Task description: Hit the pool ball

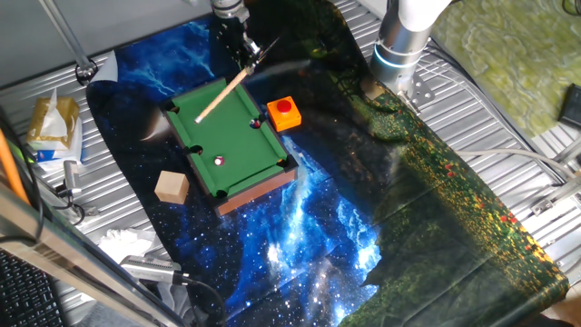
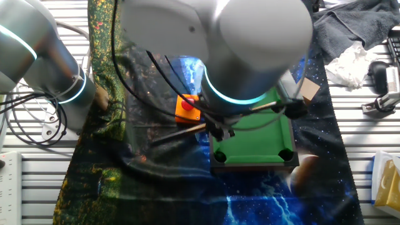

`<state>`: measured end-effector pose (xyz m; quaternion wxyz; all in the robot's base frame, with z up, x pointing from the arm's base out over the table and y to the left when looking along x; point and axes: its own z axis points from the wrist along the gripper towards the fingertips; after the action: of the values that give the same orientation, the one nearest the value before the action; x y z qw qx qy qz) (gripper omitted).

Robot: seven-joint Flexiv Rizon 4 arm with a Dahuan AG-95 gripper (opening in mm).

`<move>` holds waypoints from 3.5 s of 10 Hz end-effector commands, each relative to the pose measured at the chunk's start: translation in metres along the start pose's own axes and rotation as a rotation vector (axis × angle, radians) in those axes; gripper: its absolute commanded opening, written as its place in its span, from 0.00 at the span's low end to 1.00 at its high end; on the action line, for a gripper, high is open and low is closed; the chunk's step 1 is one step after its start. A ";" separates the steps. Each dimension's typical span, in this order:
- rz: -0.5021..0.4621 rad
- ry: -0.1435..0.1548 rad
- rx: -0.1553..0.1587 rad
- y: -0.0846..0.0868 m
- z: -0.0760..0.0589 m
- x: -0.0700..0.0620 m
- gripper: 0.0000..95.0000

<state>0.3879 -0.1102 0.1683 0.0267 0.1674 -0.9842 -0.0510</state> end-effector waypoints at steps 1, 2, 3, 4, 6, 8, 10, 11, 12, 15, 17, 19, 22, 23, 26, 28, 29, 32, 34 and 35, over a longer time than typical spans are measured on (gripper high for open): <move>0.049 -0.036 0.006 0.011 0.002 -0.011 0.00; 0.075 -0.047 -0.008 0.017 0.005 -0.016 0.00; 0.088 -0.056 -0.005 0.024 0.006 -0.021 0.00; 0.100 -0.061 -0.004 0.031 0.008 -0.026 0.00; 0.125 -0.067 -0.001 0.046 0.009 -0.036 0.00; 0.146 -0.068 0.001 0.058 0.010 -0.045 0.00; 0.156 -0.076 0.011 0.071 0.010 -0.056 0.00; 0.159 -0.079 0.012 0.073 0.011 -0.058 0.00; 0.168 -0.078 0.022 0.080 0.010 -0.069 0.00; 0.159 -0.075 0.034 0.091 0.005 -0.097 0.00; 0.156 -0.071 0.048 0.100 0.001 -0.110 0.00; 0.159 -0.077 0.053 0.110 0.004 -0.113 0.00; 0.147 -0.077 0.059 0.114 0.006 -0.113 0.00; 0.136 -0.085 0.063 0.114 0.006 -0.113 0.00; 0.130 -0.084 0.071 0.113 0.006 -0.113 0.00; 0.114 -0.072 0.075 0.113 0.006 -0.113 0.00; 0.094 -0.076 0.076 0.113 0.006 -0.113 0.00; 0.001 -0.070 0.078 0.113 0.006 -0.113 0.00; -0.032 -0.061 0.075 0.113 0.006 -0.113 0.00; -0.051 -0.058 0.073 0.113 0.006 -0.113 0.00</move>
<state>0.4553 0.0347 0.1716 -0.0099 0.1868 -0.9821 -0.0209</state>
